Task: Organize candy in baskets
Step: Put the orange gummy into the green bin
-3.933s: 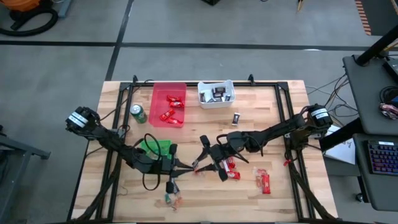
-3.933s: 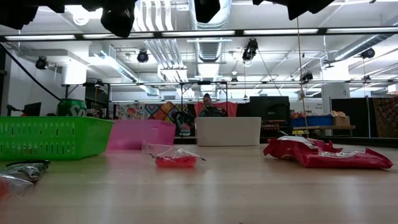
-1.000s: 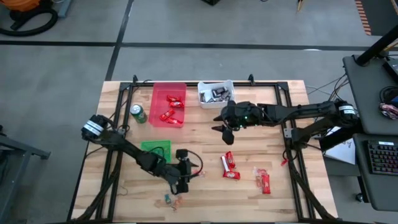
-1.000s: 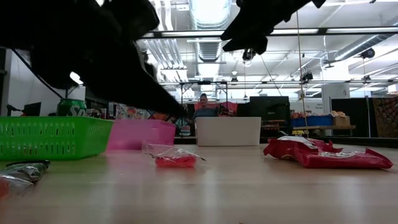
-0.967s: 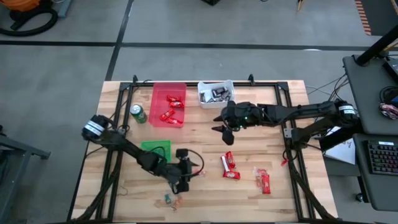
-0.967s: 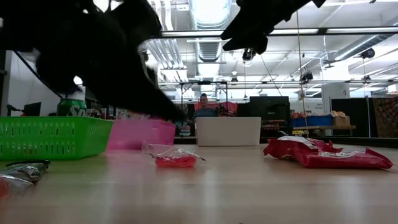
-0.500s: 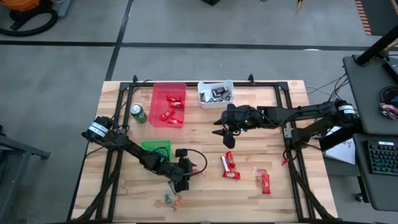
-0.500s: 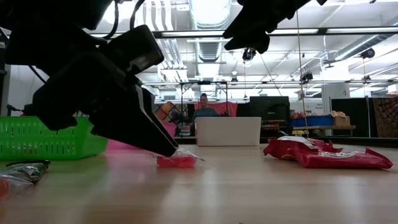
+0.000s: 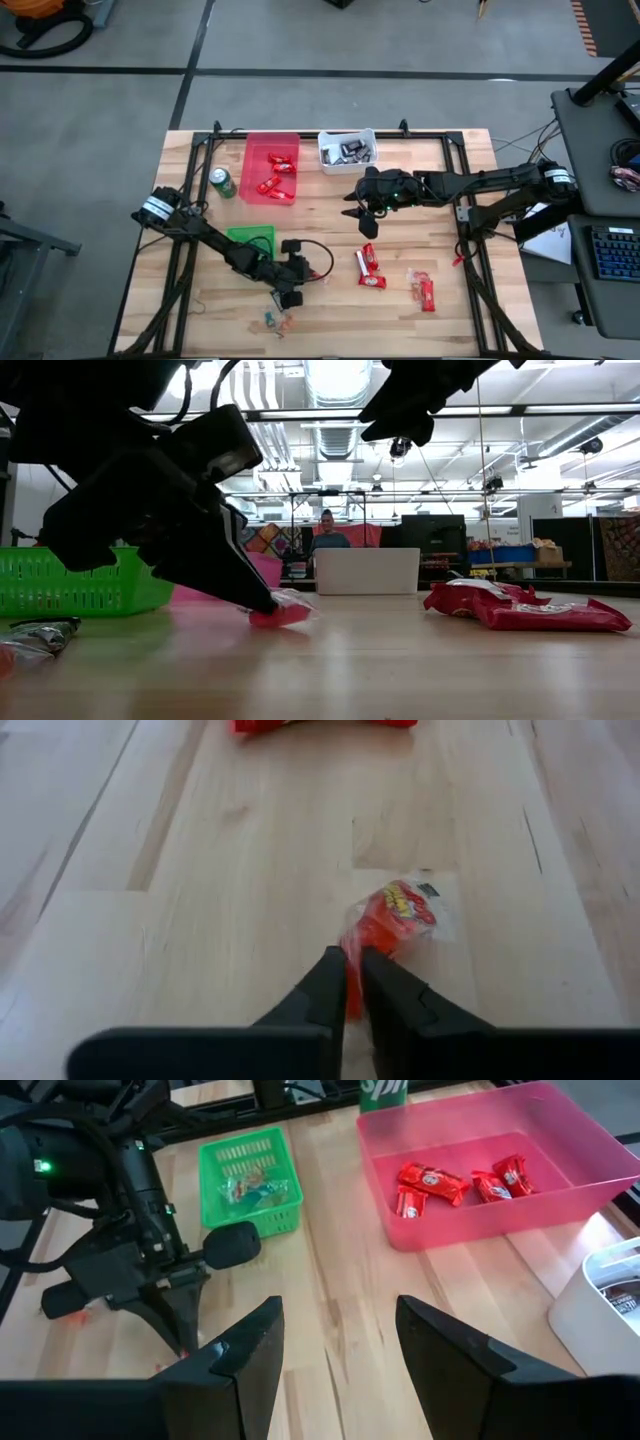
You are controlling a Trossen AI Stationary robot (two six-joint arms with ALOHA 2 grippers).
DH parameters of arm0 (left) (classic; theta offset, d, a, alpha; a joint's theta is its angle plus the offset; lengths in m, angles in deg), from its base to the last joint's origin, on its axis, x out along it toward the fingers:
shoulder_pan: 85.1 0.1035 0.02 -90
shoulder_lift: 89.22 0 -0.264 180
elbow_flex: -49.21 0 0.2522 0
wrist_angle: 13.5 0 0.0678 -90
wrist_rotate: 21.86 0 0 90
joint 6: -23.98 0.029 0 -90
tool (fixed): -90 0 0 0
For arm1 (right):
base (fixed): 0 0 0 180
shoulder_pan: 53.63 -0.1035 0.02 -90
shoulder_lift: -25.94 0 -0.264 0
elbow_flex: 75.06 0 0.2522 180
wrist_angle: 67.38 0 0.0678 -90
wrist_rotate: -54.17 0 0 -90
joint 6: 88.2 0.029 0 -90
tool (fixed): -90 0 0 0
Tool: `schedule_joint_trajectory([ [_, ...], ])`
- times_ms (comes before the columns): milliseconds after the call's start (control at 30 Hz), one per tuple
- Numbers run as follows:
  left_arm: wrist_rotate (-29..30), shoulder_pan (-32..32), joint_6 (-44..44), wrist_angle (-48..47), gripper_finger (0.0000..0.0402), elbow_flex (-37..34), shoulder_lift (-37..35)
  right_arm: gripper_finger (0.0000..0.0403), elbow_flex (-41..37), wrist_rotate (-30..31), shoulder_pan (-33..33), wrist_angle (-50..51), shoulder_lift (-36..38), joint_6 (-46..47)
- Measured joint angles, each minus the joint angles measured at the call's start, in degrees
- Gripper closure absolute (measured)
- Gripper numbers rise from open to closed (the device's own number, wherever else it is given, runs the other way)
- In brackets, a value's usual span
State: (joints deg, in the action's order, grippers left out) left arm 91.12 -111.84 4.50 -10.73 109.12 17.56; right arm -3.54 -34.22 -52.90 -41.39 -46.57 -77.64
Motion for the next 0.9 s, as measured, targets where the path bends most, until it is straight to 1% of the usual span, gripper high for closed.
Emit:
schedule_joint_trajectory([
  [133, 0.1, 0.0, 1.2, -0.1, 0.0394, 0.0, -1.2, 0.0216, 0.0, 0.0, 0.0, 0.6, 0.0, 0.0],
  [267, 0.5, 0.0, 2.7, -0.9, 0.04, 0.0, -4.5, 0.0216, -0.1, 0.0, 0.0, 1.4, 0.0, 0.0],
  [367, 1.2, 0.0, 3.9, -2.8, 0.0401, 0.0, -8.6, 0.0216, -0.2, 0.0, 0.0, 1.4, 0.0, 0.4],
  [467, 1.6, -0.1, 3.2, -7.2, 0.0401, 0.0, -13.9, 0.0216, -0.2, 0.0, 0.0, 1.4, 0.0, 0.8],
  [600, 1.6, -0.1, -3.0, -18.4, 0.0401, 0.0, -21.9, 0.0216, -0.3, 0.0, 0.0, 1.3, 0.0, 0.9],
  [733, 1.6, -0.2, -14.0, -35.2, 0.0401, 0.0, -29.0, 0.0216, -0.3, 0.0, 0.0, 1.3, 0.0, 1.0],
  [833, 1.5, -0.2, -22.9, -46.9, 0.0401, -0.1, -32.4, 0.0216, -0.4, 0.0, 0.0, 1.3, 0.0, 1.0],
  [900, 0.7, -0.2, -27.8, -52.6, 0.0402, -0.1, -33.7, 0.0216, -0.5, 0.0, 0.0, 1.2, 0.0, 1.0],
])
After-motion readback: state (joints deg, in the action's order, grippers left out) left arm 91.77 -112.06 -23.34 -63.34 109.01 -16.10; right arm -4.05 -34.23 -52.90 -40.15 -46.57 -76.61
